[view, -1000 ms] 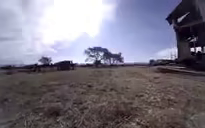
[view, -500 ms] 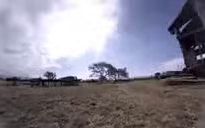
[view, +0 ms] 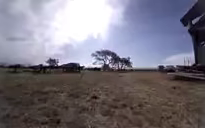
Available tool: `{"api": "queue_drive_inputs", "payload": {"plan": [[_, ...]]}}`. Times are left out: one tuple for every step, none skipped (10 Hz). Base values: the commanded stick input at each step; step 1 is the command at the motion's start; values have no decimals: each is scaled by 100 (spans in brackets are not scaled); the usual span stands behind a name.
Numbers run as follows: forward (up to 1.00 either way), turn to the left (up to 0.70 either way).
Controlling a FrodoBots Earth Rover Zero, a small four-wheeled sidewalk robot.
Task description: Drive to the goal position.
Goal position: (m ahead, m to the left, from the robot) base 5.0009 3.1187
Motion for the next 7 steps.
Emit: {"api": "queue_drive_inputs", "payload": {"plan": [[70, 0], [70, 0], [70, 0], [70, 0], [70, 0], [70, 0], [70, 0]]}}
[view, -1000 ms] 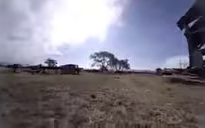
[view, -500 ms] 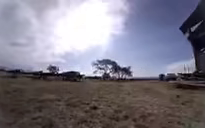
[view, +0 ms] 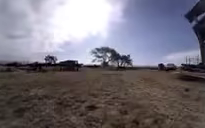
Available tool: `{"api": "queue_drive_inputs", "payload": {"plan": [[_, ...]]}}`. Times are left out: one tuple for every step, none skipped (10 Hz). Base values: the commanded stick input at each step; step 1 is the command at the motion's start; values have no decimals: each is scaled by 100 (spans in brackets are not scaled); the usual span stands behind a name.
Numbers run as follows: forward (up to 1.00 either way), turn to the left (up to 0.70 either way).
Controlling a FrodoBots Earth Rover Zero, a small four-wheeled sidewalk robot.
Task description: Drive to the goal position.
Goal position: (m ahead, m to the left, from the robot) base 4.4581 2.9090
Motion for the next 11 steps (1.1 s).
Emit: {"api": "queue_drive_inputs", "payload": {"plan": [[70, 0], [70, 0], [70, 0], [70, 0], [70, 0], [70, 0], [70, 0], [70, 0], [70, 0], [70, 0], [70, 0]]}}
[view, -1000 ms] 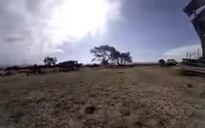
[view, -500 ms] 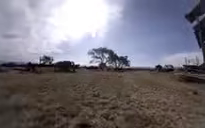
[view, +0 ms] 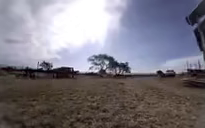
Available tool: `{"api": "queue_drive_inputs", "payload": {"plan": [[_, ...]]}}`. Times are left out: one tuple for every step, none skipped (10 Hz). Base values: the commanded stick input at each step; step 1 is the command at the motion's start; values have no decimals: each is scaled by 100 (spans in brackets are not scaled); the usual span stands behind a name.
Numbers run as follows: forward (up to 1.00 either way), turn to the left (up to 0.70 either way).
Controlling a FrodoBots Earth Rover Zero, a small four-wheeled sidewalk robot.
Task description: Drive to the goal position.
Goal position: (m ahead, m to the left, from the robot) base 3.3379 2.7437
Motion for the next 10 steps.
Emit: {"api": "queue_drive_inputs", "payload": {"plan": [[70, 0], [70, 0], [70, 0], [70, 0], [70, 0], [70, 0], [70, 0], [70, 0], [70, 0], [70, 0]]}}
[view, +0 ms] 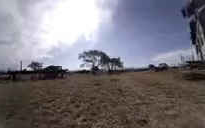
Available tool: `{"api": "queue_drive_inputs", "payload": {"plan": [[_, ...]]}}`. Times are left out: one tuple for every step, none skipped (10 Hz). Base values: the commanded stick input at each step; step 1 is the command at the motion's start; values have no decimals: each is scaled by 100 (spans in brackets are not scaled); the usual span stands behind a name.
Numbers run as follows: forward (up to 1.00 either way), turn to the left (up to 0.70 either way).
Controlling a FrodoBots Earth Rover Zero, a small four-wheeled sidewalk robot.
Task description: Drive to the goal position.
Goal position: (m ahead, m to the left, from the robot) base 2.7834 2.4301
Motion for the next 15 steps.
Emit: {"api": "queue_drive_inputs", "payload": {"plan": [[70, 0], [70, 0], [70, 0], [70, 0], [70, 0], [70, 0], [70, 0], [70, 0], [70, 0], [70, 0], [70, 0], [70, 0], [70, 0], [70, 0], [70, 0]]}}
